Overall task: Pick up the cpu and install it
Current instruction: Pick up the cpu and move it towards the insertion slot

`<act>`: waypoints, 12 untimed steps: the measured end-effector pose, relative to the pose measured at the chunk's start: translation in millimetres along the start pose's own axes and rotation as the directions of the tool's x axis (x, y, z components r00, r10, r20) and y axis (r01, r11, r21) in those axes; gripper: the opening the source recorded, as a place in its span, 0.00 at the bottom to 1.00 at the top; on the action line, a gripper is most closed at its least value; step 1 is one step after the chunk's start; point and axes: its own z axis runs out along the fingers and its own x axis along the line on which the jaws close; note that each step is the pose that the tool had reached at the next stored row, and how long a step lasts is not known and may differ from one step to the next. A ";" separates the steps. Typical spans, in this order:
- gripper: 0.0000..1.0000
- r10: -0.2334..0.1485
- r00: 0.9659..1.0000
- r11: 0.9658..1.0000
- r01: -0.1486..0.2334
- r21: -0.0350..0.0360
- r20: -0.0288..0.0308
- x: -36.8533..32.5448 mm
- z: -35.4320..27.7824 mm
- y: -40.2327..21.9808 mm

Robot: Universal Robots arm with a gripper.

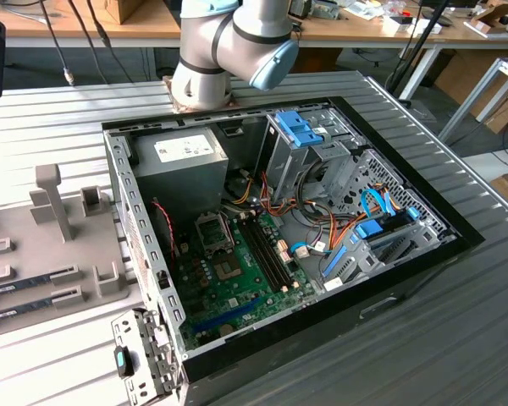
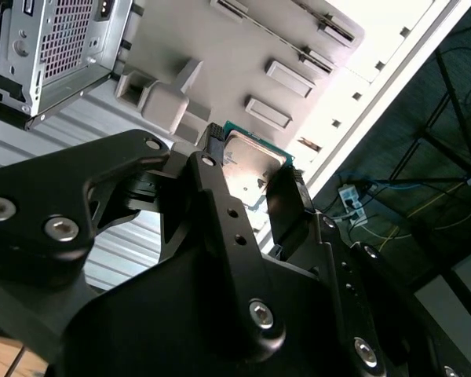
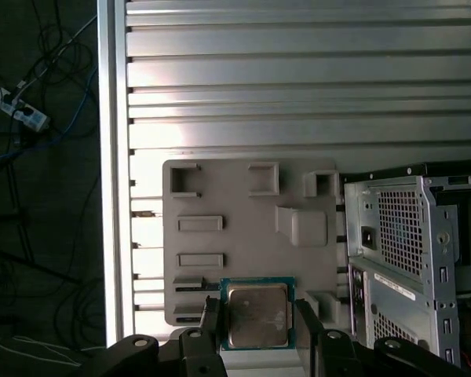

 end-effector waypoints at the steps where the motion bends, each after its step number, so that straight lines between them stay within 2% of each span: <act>1: 0.47 0.000 1.000 1.000 0.000 0.000 0.000 -0.7 0.1 0.0; 12: 0.47 0.000 1.000 1.000 0.000 0.000 0.000 -5.8 0.8 0.2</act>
